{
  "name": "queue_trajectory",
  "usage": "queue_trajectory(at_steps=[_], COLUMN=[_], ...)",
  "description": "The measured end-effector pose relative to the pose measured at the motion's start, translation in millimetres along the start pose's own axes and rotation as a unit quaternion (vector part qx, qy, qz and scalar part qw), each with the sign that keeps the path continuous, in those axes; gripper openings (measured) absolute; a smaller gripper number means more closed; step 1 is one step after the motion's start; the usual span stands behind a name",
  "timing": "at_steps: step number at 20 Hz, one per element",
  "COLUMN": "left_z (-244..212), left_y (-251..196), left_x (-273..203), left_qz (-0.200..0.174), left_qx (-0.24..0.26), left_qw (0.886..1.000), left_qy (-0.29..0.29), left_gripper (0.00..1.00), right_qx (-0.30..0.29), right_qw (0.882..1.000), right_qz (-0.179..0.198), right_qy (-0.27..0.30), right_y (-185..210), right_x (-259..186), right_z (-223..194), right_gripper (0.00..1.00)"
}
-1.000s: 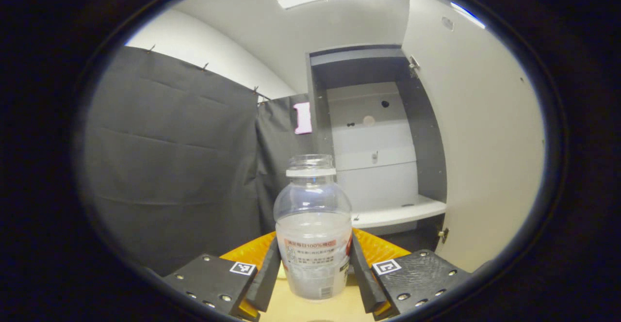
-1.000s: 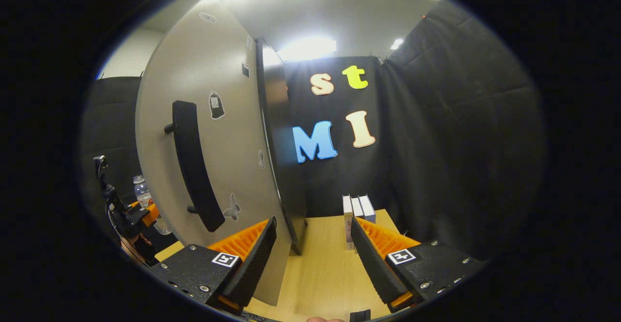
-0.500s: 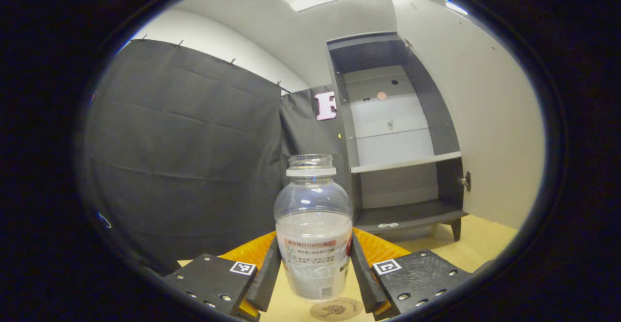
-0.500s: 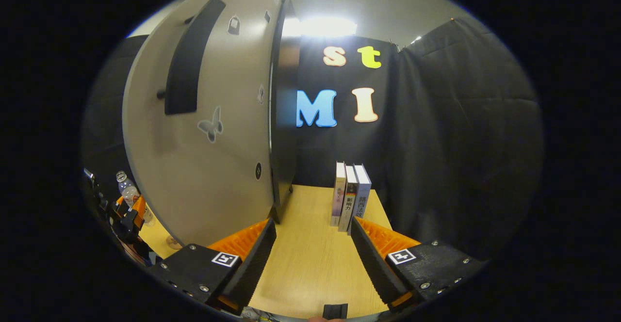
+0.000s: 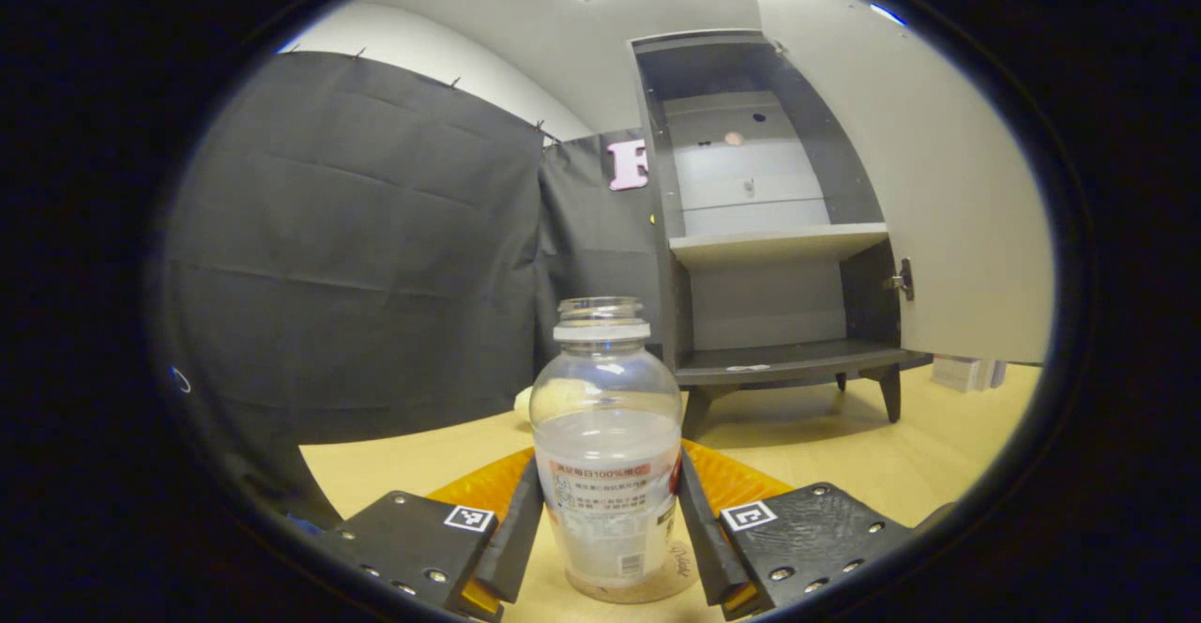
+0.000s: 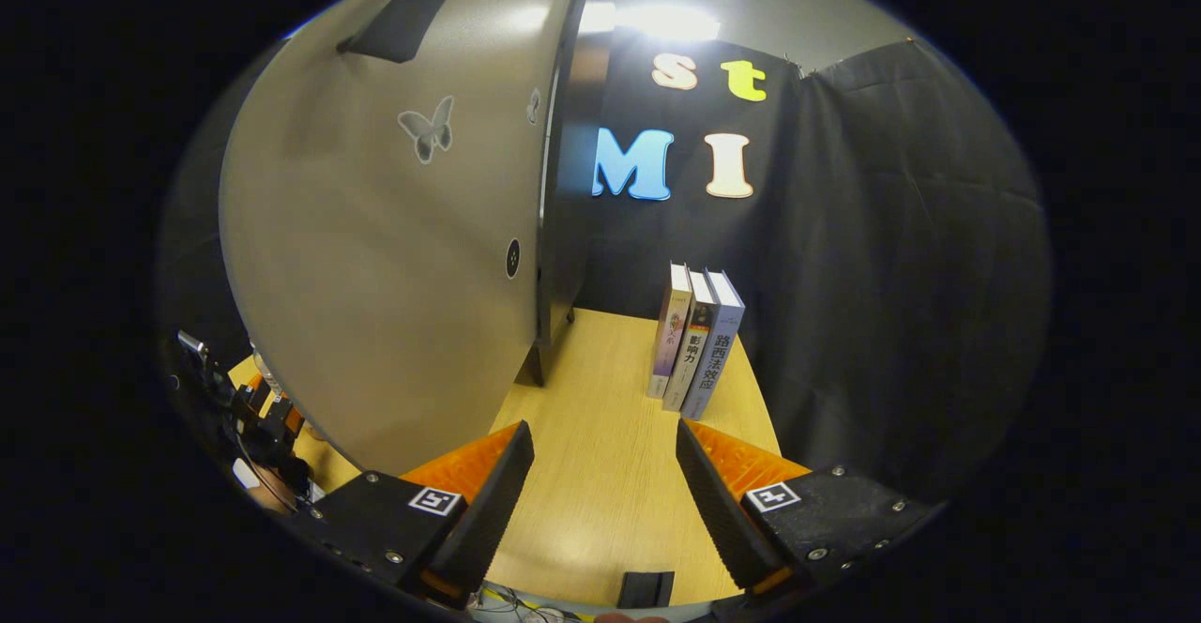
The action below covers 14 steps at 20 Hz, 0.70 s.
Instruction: Open the cabinet door with the right hand, grasp the bottle in the cabinet with the left hand and place it on the coaster, then close the cabinet door with the right hand.
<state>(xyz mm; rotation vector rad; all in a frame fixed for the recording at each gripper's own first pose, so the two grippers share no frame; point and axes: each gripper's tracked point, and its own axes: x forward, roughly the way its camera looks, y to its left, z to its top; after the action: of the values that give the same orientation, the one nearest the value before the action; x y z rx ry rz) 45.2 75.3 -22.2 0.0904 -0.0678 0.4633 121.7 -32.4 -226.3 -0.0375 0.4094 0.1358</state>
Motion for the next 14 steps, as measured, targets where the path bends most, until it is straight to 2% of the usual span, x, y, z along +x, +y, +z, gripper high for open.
queue_trajectory(at_steps=[5,6,7,9,10,14], left_z=[-7,-8,-5,8,15,42], left_y=[0,-2,-1,-2,-1,7], left_x=[2,3,1,-2,-4,-5], left_qz=[-0.001,-0.002,-0.001,-0.002,-0.001,0.005], left_qx=[0.002,0.002,0.002,-0.002,-0.004,-0.001], left_qw=[1.000,1.000,1.000,1.000,1.000,0.999], left_qy=[0.001,-0.004,-0.011,-0.023,-0.029,-0.051], left_gripper=[0.76,0.89,0.94,0.94,0.88,0.88], right_qx=[0.000,-0.001,-0.002,-0.005,-0.003,0.009], right_qw=[1.000,1.000,1.000,0.999,0.999,0.999], right_qz=[0.012,0.014,0.016,0.021,0.022,0.019], right_qy=[0.016,0.018,0.022,0.027,0.027,0.027], right_y=[10,13,14,15,16,10], right_x=[6,8,8,7,6,4], right_z=[-15,-17,-20,-25,-26,-28], right_gripper=[0.95,0.94,0.95,0.94,0.94,0.95])
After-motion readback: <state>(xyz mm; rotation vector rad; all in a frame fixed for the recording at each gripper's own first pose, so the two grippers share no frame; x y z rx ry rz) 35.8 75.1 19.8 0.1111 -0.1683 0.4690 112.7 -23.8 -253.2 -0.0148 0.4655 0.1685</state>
